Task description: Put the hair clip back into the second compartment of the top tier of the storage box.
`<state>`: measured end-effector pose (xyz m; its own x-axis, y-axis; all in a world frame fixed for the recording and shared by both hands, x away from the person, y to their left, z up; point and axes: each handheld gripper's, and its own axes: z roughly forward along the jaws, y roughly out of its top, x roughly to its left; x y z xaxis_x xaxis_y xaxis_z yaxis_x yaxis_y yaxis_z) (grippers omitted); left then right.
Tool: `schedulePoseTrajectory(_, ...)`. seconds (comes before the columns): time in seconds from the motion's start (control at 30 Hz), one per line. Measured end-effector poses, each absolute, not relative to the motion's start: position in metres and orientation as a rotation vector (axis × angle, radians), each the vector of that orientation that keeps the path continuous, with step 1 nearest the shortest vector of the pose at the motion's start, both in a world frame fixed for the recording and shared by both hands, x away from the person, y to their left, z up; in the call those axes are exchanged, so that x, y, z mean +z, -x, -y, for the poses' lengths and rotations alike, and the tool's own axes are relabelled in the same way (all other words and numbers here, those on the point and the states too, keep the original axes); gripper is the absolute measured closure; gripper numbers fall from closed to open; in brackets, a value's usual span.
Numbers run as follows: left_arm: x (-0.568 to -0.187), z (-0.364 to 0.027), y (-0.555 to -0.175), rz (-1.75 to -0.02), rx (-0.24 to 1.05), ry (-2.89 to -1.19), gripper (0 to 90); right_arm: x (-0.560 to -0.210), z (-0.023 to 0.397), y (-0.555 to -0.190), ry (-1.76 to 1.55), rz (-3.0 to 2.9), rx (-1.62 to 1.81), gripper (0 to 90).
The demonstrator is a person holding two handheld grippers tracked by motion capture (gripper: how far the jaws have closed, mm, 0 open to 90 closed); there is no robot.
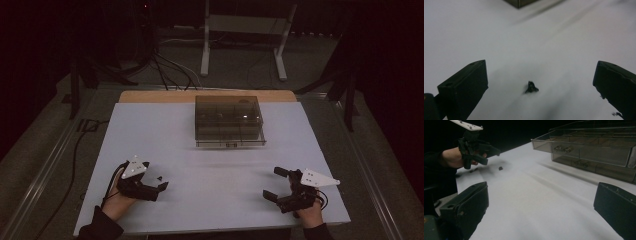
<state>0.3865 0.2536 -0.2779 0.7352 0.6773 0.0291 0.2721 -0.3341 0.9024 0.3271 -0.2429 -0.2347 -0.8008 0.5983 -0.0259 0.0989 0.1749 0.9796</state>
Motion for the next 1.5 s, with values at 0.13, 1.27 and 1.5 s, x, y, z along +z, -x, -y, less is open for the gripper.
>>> schedulePoseTrajectory(0.13,-0.279,-0.251,-0.387,-0.739,0.503,-1.953,0.7,-0.235,0.243,-0.327,-0.661,-2.052,1.662,0.0)
schedulePoseTrajectory(1.27,-0.285,-0.240,-0.400,-0.797,0.500,-2.085,61.1,-0.235,0.245,-0.325,-0.678,-2.048,1.663,0.0)
schedulePoseTrajectory(1.5,-0.285,-0.241,-0.401,-0.790,0.516,-2.093,73.3,-0.235,0.246,-0.325,-0.683,-2.045,1.660,0.0)
